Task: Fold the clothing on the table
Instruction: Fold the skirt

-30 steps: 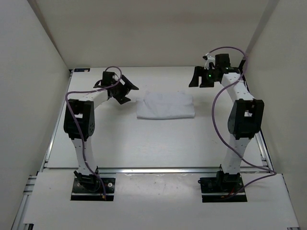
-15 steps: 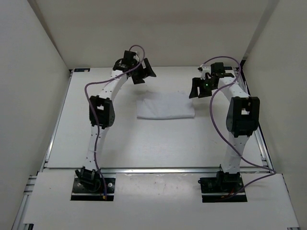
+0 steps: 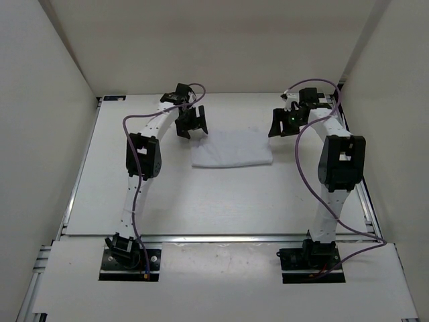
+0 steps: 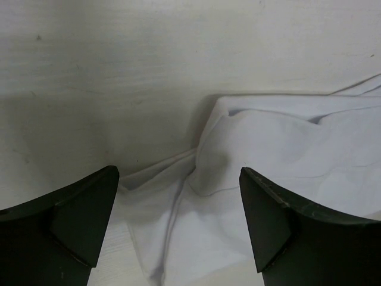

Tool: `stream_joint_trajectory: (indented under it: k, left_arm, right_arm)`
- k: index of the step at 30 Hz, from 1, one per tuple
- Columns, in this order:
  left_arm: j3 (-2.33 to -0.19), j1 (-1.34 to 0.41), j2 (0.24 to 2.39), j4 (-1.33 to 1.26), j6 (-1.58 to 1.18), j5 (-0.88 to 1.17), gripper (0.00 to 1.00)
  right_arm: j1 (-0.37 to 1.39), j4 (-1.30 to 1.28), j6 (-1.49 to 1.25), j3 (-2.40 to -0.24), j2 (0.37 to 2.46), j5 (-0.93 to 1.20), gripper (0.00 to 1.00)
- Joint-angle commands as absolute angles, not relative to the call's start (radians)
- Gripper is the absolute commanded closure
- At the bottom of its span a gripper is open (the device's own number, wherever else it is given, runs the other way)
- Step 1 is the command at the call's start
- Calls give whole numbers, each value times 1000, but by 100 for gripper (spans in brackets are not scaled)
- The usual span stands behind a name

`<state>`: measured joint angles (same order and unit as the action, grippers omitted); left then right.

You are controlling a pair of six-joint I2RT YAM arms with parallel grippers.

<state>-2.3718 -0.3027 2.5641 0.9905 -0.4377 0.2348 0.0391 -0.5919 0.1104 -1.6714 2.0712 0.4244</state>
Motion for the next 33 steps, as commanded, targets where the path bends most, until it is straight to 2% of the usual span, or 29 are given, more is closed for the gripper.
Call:
stream_joint_trajectory:
  k: [1,5,9,14,20,29,33]
  left_arm:
    - [-2481,-313,2583,1046,-402,203,7]
    - [-2559,-319,2609,1043,-399,187,9]
    - [-2482,-308,2583,961,-434,216,10]
    - [-2468,-336,2594,957,-433,235,22]
    - [-2513,-341,2612,922,-459,250,29]
    - [-2502,-336,2608,870,-494,268,45]
    - [-2506,-333,2615,868,-495,270,51]
  right_arm:
    - [23,-566,117,-1657,2080,434,30]
    - [11,-557,121,-1634,2080,419,31]
    - [3,-560,129,-1637,2100,411,31]
    - [-28,-569,120,-1669,2143,405,32]
    - [-41,-611,109,-1770,2215,483,31]
    - [-6,-632,94,-1848,2299,713,29]
    - [20,-626,77,-1874,2339,692,30]
